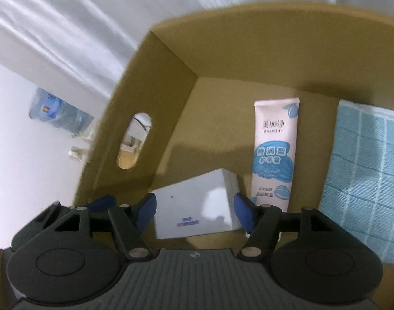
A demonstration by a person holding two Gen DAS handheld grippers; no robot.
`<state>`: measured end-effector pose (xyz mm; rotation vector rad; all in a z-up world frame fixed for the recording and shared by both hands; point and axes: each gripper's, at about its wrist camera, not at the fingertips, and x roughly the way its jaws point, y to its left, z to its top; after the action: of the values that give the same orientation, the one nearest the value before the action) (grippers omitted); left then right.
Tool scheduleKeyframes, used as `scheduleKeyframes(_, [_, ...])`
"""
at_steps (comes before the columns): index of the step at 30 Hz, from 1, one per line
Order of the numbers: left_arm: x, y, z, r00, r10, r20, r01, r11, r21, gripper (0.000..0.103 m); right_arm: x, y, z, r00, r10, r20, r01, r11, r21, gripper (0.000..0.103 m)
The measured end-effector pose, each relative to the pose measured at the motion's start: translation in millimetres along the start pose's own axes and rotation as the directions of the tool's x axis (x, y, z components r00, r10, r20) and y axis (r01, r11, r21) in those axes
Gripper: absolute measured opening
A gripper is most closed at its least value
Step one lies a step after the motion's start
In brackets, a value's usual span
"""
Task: Organize objects
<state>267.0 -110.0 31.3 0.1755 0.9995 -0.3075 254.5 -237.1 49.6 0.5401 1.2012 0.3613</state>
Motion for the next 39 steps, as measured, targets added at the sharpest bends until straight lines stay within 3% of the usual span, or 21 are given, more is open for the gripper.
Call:
scheduleKeyframes(4, [-35,-5,-17,0.997,0.021,0.079,-0.02,1.0,-0.014,0.102,-37,12,-15,0.996,0.023,0.088,-0.02,0.999,-0.031,0.08])
scheduleKeyframes(10, [-67,3,-42,0.978,0.047,0.202,-0.038,0.998,-0.046,0.103,-95,34,-56,0.973,0.002,0.231,0.029,0.991,-0.128,0.093])
scheduleKeyframes(14, [-83,-1,-60,0.975,0.06,0.213,-0.042,0.995,-0.087,0.103,-113,44,-88,0.957,-0.035,0.289,0.079,0.987,-0.142,0.095])
scheduleKeyframes(18, [-99,-7,-80,0.966,0.127,0.223,-0.112,0.991,-0.079,0.103,-123,47,-119,0.934,-0.1,0.342,0.147,0.983,-0.114,0.097])
scheduleKeyframes(22, [-92,-6,-94,0.96,0.177,0.216,-0.162,0.983,-0.084,0.103,-127,42,-143,0.916,-0.146,0.374,0.177,0.983,-0.05,0.099])
scheduleKeyframes(27, [-100,-23,-104,0.928,0.22,0.299,-0.23,0.973,-0.001,0.103,-131,41,-165,0.905,-0.181,0.385,0.193,0.981,0.006,0.1])
scheduleKeyframes(31, [-110,-36,-108,0.909,0.235,0.344,-0.257,0.966,0.019,0.103,-137,44,-176,0.874,-0.235,0.426,0.245,0.969,0.033,0.103])
scheduleKeyframes(34, [-108,-39,-107,0.916,0.22,0.337,-0.239,0.971,0.016,0.103,-145,44,-182,0.84,-0.277,0.466,0.284,0.957,0.057,0.103])
scheduleKeyframes(39, [-102,-37,-104,0.945,0.152,0.289,-0.163,0.987,0.015,0.103,-157,46,-188,0.787,-0.347,0.51,0.36,0.93,0.077,0.103])
